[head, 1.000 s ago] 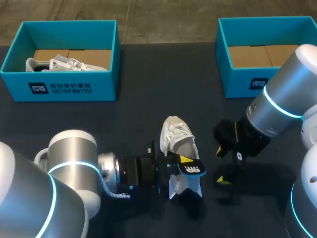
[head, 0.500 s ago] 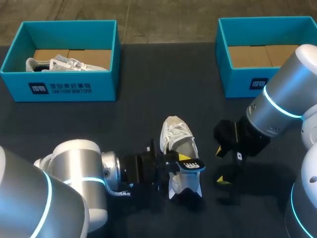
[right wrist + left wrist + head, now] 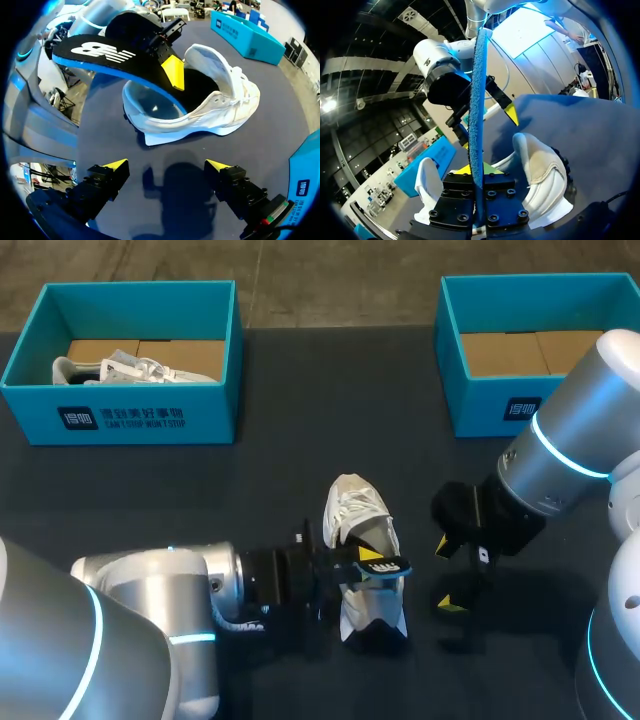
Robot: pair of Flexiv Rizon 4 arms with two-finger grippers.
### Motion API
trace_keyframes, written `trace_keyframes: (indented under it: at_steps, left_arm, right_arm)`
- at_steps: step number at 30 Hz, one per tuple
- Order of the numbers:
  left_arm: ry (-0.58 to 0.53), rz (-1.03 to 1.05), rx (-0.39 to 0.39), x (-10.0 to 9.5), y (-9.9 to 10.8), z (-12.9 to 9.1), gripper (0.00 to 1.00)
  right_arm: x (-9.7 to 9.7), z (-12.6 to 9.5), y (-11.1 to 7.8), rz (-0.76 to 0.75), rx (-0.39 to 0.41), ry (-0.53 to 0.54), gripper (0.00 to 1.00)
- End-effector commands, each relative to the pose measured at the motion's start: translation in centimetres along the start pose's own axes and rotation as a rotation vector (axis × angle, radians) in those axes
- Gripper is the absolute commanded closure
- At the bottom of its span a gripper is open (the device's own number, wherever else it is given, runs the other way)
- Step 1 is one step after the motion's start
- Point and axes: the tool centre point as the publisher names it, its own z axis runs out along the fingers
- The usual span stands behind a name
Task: Take the shoe out of the shoebox, open the shoe tongue, remove and reinsert the insole, then place the shoe into the shoebox
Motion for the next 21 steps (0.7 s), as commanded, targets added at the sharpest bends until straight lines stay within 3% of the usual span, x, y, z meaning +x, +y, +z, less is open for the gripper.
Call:
trace_keyframes:
  at_steps: [1, 15, 16, 17, 21]
  left_arm:
    - [0.020, 0.002, 0.010, -0.45, 0.49, -0.06, 1.00]
    - [0.050, 0.024, 0.032, 0.10, 0.43, -0.79, 1.00]
    - [0.051, 0.025, 0.031, 0.15, 0.47, -0.81, 0.98]
    - [0.049, 0.025, 0.034, 0.17, 0.48, -0.81, 0.87]
    - [0.040, 0.030, 0.047, 0.32, -0.04, -1.03, 0.78]
  right_arm:
    - [0.07, 0.04, 0.01, 0.001, 0.001, -0.002, 0.00]
    - [0.07, 0.04, 0.01, 0.001, 0.001, -0.002, 0.00]
    - [0.07, 0.04, 0.01, 0.001, 0.001, -0.002, 0.00]
    - [0.07, 0.04, 0.01, 0.001, 0.001, -0.002, 0.00]
    - [0.07, 0.04, 0.01, 0.001, 0.001, -0.002, 0.00]
